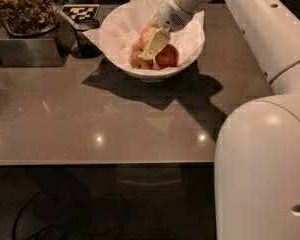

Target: Pick apple from white bowl

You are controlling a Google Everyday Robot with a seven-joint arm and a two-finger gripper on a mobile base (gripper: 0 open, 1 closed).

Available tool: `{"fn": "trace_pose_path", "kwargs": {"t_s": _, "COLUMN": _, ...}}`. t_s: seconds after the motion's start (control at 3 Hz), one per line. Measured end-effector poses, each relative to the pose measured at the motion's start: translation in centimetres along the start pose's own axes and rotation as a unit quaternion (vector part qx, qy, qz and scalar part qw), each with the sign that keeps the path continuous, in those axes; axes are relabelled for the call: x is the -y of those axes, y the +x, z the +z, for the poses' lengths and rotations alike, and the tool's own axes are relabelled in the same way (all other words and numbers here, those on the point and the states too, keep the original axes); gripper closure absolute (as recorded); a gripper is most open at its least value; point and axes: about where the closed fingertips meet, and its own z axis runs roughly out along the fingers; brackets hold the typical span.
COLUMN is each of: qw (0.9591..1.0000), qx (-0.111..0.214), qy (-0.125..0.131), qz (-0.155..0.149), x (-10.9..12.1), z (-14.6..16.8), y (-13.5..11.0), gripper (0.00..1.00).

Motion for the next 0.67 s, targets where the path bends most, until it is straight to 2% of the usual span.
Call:
{"fn": "trace_pose_path", "kwargs": {"t_s": 0.33, "qw": 1.0000, "qx": -0.002, "qy": -0.001, "qz": 0.001, "x": 0.09, "z": 0.24, "y": 0.20, "gripper": 0.52}}
{"fn": "trace_pose_path", "kwargs": {"t_s": 0.67, "qw": 1.0000, "qx": -0.002, "qy": -0.001, "qz": 0.002, "x": 0.03, "z": 0.10, "y": 0.30, "gripper": 0.76}}
